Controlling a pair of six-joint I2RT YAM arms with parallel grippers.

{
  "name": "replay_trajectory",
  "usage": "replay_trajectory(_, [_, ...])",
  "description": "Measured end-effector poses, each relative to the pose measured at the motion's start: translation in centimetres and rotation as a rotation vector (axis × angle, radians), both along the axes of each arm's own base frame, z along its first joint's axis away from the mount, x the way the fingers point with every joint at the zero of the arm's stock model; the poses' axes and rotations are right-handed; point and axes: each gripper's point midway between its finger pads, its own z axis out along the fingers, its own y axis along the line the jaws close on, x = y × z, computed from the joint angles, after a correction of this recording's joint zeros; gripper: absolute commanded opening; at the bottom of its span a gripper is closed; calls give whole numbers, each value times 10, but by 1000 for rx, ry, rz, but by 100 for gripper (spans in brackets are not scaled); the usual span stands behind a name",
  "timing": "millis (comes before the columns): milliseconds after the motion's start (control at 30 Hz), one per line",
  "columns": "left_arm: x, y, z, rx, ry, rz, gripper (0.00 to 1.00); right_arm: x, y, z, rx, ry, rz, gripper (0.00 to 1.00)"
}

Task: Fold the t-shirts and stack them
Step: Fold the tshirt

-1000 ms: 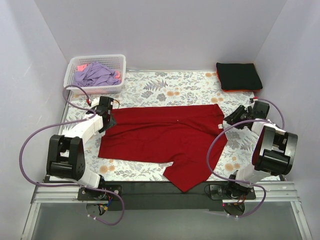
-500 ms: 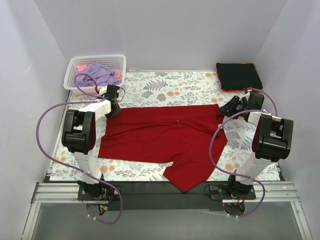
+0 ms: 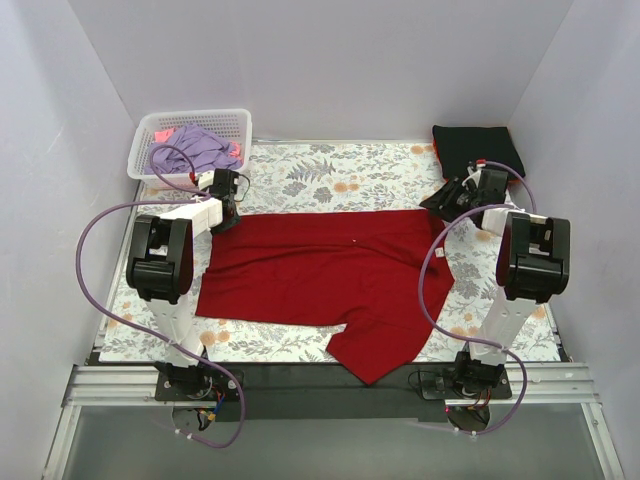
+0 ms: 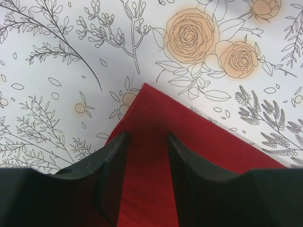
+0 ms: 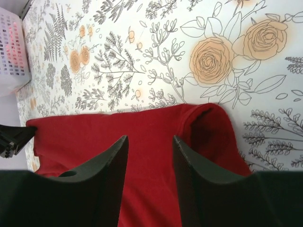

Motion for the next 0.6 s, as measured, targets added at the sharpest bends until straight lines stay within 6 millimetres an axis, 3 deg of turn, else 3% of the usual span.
replay_trajectory(600, [3, 3, 0, 22, -4, 2, 36, -1, -21, -35, -142, 116, -113, 36])
